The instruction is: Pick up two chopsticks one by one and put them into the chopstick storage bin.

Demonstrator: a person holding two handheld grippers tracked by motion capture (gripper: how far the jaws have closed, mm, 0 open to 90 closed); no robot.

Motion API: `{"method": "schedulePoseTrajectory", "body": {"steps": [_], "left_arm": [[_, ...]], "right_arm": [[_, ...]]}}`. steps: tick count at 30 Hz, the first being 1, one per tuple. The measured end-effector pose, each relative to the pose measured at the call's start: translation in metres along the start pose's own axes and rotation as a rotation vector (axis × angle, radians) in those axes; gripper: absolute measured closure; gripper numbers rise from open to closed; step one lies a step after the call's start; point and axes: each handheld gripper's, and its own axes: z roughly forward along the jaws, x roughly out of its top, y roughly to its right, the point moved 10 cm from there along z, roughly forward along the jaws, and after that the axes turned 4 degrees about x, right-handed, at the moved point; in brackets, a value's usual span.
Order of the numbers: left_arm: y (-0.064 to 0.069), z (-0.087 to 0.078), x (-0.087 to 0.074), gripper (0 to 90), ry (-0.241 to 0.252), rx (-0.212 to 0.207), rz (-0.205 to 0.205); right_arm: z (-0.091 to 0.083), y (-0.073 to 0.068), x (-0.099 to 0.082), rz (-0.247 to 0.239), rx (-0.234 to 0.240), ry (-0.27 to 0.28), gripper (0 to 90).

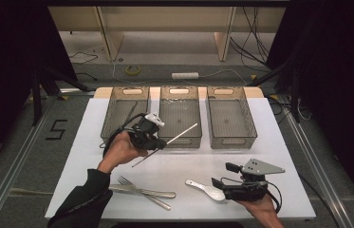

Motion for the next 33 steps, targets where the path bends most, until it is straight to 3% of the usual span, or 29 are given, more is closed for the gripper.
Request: {"method": "schedulePoseTrajectory", "body": {"steps": [4, 15, 25, 33], "left_arm": [[-0.019, -0.012, 0.001, 85.6, 0.054, 0.045, -0.057], [-0.055, -0.032, -0.006, 85.6, 0.084, 0.127, -0.133], [-0.090, -0.038, -0.017, 85.5, 0.121, 0.175, -0.237], [-0.108, -0.040, -0.019, 85.5, 0.145, 0.220, -0.278]], "right_arm": [[0.000, 0.000, 0.000, 0.002, -0.001, -0.001, 22.6], [0.000, 0.000, -0.001, 0.004, -0.002, -0.003, 22.6], [0.000, 0.001, -0.002, 0.008, -0.005, -0.005, 22.6], [0.000, 0.002, -0.002, 0.008, -0.006, -0.004, 22.6]]}}
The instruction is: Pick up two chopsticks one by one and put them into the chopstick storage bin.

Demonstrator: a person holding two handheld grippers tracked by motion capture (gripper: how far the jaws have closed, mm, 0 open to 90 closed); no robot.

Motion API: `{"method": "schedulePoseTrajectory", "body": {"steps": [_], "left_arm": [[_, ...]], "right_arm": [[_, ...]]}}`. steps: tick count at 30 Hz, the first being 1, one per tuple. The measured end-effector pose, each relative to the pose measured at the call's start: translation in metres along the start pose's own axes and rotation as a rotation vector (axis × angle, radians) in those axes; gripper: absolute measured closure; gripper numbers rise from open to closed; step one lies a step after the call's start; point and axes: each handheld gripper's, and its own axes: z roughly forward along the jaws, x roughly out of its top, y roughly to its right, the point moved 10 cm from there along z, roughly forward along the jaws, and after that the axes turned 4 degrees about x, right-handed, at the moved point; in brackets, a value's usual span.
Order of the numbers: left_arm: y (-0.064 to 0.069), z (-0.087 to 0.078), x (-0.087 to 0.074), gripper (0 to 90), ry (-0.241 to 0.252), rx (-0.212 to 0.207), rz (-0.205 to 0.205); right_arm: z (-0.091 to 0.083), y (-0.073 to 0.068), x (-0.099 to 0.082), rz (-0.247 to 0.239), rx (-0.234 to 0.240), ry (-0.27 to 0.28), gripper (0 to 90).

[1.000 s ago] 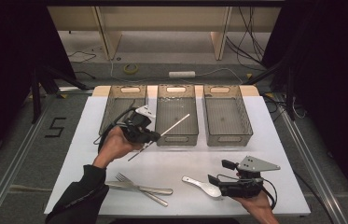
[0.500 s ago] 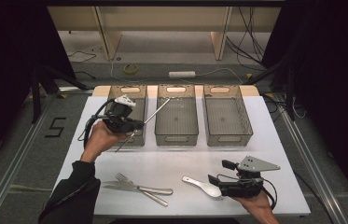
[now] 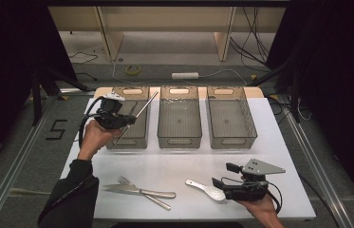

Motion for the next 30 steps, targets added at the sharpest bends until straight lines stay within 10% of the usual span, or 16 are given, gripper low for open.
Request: {"method": "schedulePoseTrajectory", "body": {"steps": [30], "left_arm": [[-0.066, 0.029, 0.034, 85.5, 0.048, 0.177, -0.119]], "right_arm": [[0.001, 0.000, -0.001, 0.005, 0.004, -0.004, 22.7]]}}
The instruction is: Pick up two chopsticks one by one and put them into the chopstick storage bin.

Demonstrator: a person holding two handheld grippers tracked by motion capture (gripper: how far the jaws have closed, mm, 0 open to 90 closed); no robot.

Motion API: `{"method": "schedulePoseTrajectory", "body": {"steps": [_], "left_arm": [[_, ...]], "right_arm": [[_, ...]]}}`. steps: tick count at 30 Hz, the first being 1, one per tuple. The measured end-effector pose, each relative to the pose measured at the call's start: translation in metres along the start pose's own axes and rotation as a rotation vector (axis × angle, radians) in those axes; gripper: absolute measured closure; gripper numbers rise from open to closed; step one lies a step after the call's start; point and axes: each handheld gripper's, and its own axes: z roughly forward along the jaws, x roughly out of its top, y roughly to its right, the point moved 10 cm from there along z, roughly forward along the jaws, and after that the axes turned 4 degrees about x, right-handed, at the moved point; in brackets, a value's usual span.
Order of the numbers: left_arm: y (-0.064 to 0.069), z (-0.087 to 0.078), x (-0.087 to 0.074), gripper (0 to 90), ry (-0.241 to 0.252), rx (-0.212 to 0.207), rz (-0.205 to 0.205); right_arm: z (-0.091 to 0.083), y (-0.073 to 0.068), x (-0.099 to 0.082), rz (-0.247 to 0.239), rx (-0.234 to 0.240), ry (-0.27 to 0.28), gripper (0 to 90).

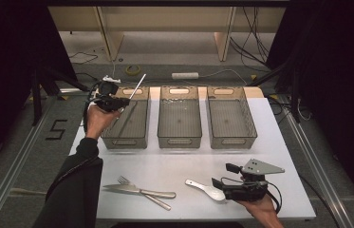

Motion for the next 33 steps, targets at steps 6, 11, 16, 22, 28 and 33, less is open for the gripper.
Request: {"method": "schedulePoseTrajectory", "body": {"steps": [6, 11, 16, 22, 28, 33], "left_arm": [[-0.013, 0.006, -0.006, 85.5, -0.007, 0.020, -0.024], [-0.022, 0.011, -0.014, 85.4, -0.010, 0.025, -0.047], [-0.027, 0.015, -0.021, 85.4, -0.018, 0.036, -0.051], [-0.027, 0.019, -0.027, 85.4, -0.026, 0.034, -0.058], [-0.023, 0.024, -0.030, 85.4, -0.036, 0.031, -0.057], [-0.023, 0.029, -0.034, 85.4, -0.049, 0.038, -0.067]], "right_arm": [[-0.001, 0.000, 0.000, 0.001, 0.001, 0.000, 22.7], [0.000, -0.001, 0.000, 0.000, 0.003, 0.000, 22.8], [0.000, 0.000, -0.001, 0.002, 0.002, -0.004, 22.8], [0.001, -0.001, -0.001, 0.002, 0.004, -0.005, 22.8], [0.001, -0.001, -0.001, 0.001, 0.005, -0.005, 22.8], [0.000, -0.001, -0.001, 0.001, 0.004, -0.003, 22.8]]}}
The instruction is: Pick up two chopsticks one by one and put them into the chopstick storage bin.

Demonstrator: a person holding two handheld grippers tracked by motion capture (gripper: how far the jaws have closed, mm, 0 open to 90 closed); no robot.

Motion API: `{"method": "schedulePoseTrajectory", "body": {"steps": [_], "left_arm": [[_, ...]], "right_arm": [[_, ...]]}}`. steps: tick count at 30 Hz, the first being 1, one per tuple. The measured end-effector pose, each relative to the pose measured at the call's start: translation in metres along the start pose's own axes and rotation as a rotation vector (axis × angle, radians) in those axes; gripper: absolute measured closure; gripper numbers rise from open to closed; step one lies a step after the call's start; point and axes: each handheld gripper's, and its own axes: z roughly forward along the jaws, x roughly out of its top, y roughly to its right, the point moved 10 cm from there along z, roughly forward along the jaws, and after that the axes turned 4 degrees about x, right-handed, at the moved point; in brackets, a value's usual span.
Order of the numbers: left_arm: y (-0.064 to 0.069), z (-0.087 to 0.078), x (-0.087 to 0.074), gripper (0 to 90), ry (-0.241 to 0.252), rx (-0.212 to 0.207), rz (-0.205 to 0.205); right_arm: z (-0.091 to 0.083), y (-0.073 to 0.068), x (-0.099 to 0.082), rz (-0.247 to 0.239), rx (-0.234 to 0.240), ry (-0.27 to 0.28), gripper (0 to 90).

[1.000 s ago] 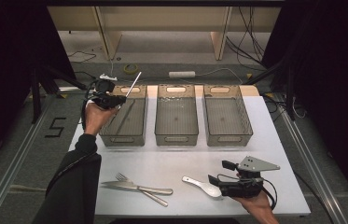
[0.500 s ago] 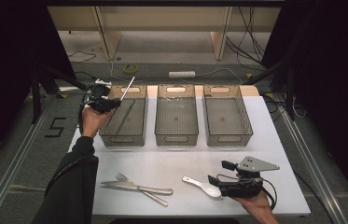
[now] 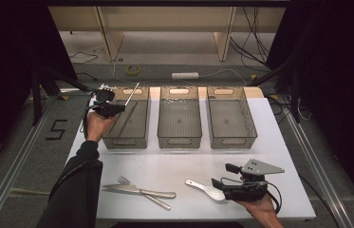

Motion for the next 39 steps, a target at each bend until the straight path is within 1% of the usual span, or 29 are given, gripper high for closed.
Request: {"method": "schedulePoseTrajectory", "body": {"steps": [4, 7, 10, 14, 16, 18, 19, 21, 22, 23, 25, 29, 31, 32, 33, 34, 35, 36, 37, 38, 39], "left_arm": [[-0.002, 0.002, -0.004, 85.3, -0.008, 0.001, -0.001], [-0.003, 0.004, -0.007, 85.2, -0.007, 0.006, -0.011], [-0.005, 0.005, -0.008, 85.1, -0.008, 0.008, -0.007], [-0.004, 0.008, -0.012, 84.5, -0.032, 0.001, -0.009], [-0.002, 0.009, -0.012, 83.5, -0.026, 0.001, -0.013], [0.000, 0.008, -0.011, 78.4, -0.021, -0.009, -0.014], [0.001, 0.006, -0.011, 74.3, -0.023, -0.015, -0.014], [0.005, 0.002, -0.008, 70.3, -0.008, -0.039, -0.039], [0.007, 0.000, -0.008, 67.1, -0.012, -0.048, -0.046], [0.010, -0.002, -0.009, 62.9, -0.022, -0.060, -0.035], [0.019, -0.007, -0.012, 59.7, -0.026, -0.078, -0.013], [0.036, -0.017, -0.020, 48.1, -0.042, -0.125, 0.003], [0.043, -0.025, -0.024, 43.5, -0.038, -0.160, 0.005], [0.046, -0.028, -0.026, 41.6, -0.035, -0.167, 0.012], [0.048, -0.030, -0.028, 40.3, -0.048, -0.169, 0.030], [0.049, -0.034, -0.029, 38.1, -0.062, -0.160, 0.047], [0.051, -0.039, -0.029, 36.0, -0.059, -0.158, 0.057], [0.054, -0.044, -0.030, 35.3, -0.049, -0.178, 0.064], [0.058, -0.049, -0.031, 35.0, -0.051, -0.201, 0.071], [0.061, -0.053, -0.031, 33.7, -0.052, -0.207, 0.072], [0.063, -0.056, -0.032, 32.5, -0.047, -0.205, 0.086]], "right_arm": [[0.000, 0.000, 0.000, 0.000, 0.001, 0.002, 22.8], [0.000, 0.000, 0.000, 0.000, 0.001, 0.000, 22.9], [0.000, 0.000, 0.000, 0.001, 0.001, 0.000, 22.9], [0.000, 0.000, 0.000, 0.002, 0.000, 0.000, 22.8], [0.000, 0.000, 0.000, 0.001, 0.000, 0.000, 22.8], [0.000, 0.000, 0.000, 0.002, 0.001, 0.001, 22.9], [0.000, 0.000, 0.000, 0.003, 0.001, 0.000, 22.9], [0.000, 0.000, 0.000, 0.004, 0.000, 0.002, 22.9], [0.000, 0.000, 0.000, 0.004, -0.001, 0.002, 22.9], [0.000, 0.000, 0.000, 0.005, 0.000, 0.002, 22.9], [0.000, 0.000, 0.000, 0.003, -0.001, 0.001, 22.9], [-0.001, 0.000, 0.001, 0.008, -0.001, 0.005, 22.9], [-0.001, 0.000, 0.001, 0.004, 0.001, 0.003, 22.9], [-0.001, 0.000, 0.001, 0.003, 0.001, 0.004, 22.9], [-0.001, 0.000, 0.001, 0.005, 0.001, 0.004, 22.9], [-0.001, -0.001, 0.001, 0.003, 0.002, 0.005, 22.9], [-0.001, -0.001, 0.001, 0.004, 0.003, 0.005, 22.9], [-0.001, -0.001, 0.001, 0.001, 0.003, 0.004, 22.9], [-0.001, -0.002, 0.001, -0.002, 0.004, 0.004, 22.9], [-0.001, -0.002, 0.002, -0.005, 0.005, 0.004, 22.9], [-0.001, -0.003, 0.002, -0.003, 0.007, 0.003, 22.9]]}}
